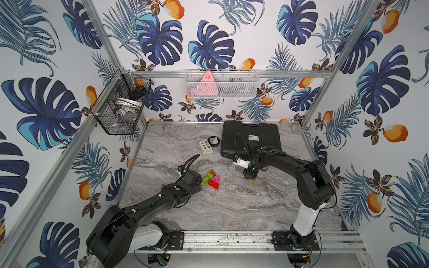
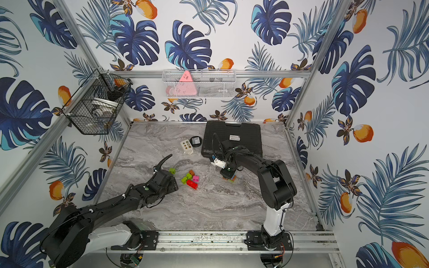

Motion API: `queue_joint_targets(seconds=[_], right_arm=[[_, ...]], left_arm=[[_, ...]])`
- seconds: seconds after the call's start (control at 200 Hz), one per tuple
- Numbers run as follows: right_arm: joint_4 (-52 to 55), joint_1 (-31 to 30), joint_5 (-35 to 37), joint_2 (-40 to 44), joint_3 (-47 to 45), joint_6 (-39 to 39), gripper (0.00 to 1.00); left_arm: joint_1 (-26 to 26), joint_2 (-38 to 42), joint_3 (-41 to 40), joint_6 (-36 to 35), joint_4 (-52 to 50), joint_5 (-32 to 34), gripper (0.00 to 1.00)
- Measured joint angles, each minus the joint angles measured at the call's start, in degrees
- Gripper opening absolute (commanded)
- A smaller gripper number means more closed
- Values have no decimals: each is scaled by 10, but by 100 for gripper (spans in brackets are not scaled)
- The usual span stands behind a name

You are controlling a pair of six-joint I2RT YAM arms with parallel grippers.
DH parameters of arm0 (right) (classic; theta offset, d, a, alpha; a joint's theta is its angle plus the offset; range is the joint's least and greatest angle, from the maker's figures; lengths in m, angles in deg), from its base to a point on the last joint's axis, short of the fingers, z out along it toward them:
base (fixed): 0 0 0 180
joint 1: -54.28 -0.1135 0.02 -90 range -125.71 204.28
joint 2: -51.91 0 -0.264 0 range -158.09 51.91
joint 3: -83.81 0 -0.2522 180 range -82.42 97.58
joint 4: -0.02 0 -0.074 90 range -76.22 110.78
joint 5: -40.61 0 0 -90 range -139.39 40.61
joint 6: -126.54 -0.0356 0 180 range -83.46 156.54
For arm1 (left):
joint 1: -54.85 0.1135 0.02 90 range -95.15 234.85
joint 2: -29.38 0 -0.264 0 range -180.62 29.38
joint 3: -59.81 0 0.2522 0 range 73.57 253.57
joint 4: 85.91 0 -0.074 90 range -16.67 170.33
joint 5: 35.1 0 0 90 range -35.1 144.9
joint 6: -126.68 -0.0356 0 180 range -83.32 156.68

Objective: Assemble the letter h with lego
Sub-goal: Assemble the lego brick with the lego brick, then pick up the lego brick from the center of the board.

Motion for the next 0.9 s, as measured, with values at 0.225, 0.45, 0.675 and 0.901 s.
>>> queue_joint_targets(seconds=[0.225, 0.45, 0.675, 0.901], right_arm=[[-20, 1, -3, 19, -3, -16, 52], [4, 2, 2, 22, 14, -40, 57], [28, 3, -1, 81, -17, -63, 58], [35, 3, 9, 63, -18, -71, 56]], left_arm=[[0, 0, 0, 0, 3, 0, 82], [0, -3, 0, 0, 5, 0, 82], [0, -5, 0, 0, 8, -3, 82], [0, -5, -1, 0, 9, -4, 82]])
